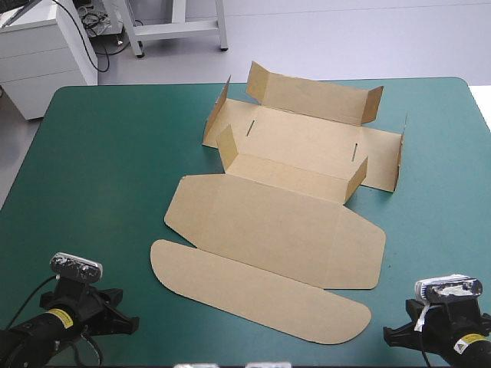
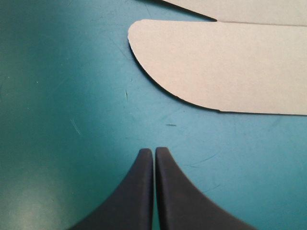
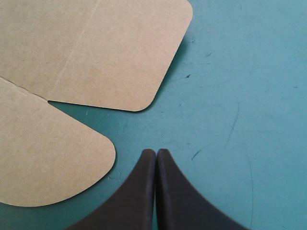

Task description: Fold the box

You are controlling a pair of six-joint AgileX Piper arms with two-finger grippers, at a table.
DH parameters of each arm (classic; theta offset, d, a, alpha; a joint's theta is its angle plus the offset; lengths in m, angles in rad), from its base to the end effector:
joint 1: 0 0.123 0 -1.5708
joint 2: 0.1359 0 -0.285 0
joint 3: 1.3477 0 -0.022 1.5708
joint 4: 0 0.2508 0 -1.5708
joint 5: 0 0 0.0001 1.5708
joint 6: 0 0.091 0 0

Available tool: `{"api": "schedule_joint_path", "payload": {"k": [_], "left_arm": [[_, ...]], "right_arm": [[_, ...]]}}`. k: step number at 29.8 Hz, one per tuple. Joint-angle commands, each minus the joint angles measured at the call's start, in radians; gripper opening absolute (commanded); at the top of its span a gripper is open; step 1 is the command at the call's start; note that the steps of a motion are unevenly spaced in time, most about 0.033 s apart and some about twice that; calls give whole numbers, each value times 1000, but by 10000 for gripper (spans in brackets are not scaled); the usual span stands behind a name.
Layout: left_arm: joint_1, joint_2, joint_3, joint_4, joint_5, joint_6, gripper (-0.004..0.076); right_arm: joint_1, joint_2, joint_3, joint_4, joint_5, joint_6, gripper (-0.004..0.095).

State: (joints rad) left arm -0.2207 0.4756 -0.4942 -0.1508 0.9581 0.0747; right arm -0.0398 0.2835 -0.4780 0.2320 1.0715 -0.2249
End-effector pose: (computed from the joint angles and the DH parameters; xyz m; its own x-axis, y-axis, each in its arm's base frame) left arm 0.0692 -0.0270 0.2672 -0.7347 0.1522 -0.6611 0.2875 0.9525 -0.1003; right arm 0.0386 0.0169 0.2673 -0.6854 -0.0825 -0.7235 -0.1826 0.9813 0.0610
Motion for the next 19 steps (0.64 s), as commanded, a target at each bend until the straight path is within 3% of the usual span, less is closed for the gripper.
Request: {"api": "schedule_joint_path", "payload": {"k": [1,19], "left_arm": [[2,6,-23,-15,-50,0,-8],[2,6,-23,-15,-48,-9,-8]], "right_arm": [[3,11,-23,12,-45,-8,-20],[3,34,-122,5,-14,-8,-20]]}}
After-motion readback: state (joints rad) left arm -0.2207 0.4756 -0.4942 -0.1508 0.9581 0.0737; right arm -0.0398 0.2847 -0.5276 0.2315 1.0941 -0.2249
